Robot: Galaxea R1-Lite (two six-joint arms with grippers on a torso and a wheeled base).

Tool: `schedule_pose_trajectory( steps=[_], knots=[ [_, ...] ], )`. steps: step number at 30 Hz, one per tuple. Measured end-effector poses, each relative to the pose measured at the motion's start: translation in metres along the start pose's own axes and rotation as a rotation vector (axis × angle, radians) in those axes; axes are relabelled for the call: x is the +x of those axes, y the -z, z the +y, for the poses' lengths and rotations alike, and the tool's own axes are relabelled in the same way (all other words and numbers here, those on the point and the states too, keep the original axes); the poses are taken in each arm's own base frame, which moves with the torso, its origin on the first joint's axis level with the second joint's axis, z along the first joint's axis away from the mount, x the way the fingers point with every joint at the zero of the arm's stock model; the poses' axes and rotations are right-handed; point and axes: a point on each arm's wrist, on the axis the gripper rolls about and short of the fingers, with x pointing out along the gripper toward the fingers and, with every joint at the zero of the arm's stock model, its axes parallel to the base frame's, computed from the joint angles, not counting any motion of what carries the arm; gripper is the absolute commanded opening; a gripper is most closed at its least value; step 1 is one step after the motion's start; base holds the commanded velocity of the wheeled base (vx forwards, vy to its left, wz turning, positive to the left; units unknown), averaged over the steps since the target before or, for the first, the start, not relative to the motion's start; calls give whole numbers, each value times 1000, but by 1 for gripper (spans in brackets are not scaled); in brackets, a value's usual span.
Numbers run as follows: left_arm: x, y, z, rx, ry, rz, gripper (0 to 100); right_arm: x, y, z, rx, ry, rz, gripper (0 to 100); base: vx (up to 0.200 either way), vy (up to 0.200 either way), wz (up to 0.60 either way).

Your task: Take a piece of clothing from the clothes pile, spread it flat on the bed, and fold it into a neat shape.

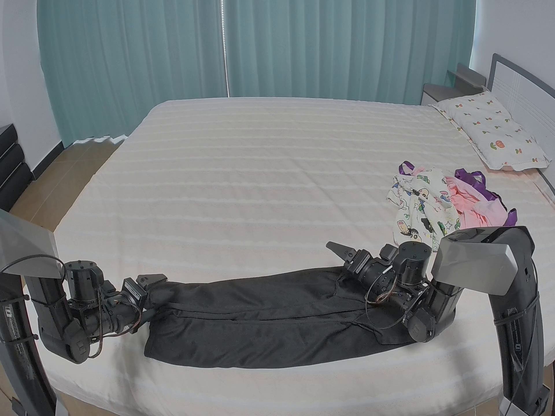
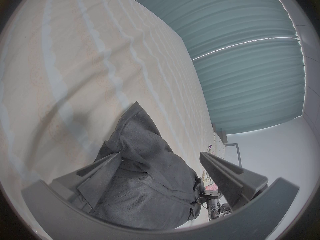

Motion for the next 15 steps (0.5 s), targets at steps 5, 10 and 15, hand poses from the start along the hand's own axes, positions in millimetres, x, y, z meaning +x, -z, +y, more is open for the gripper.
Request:
schedule_pose_trajectory(
  steps=[5, 10, 15],
  knots=[
    [0, -1, 0, 0, 0, -8, 100, -4, -2, 4, 24, 17, -28, 100, 0, 0, 0],
    [-2, -5, -3, 7, -31, -102, 100, -14, -7, 11, 30, 41, -57, 100, 0, 0, 0],
    [-1, -8, -4, 28, -98, -144, 100, -28, -9, 16, 31, 81, -76, 100, 0, 0, 0]
  ],
)
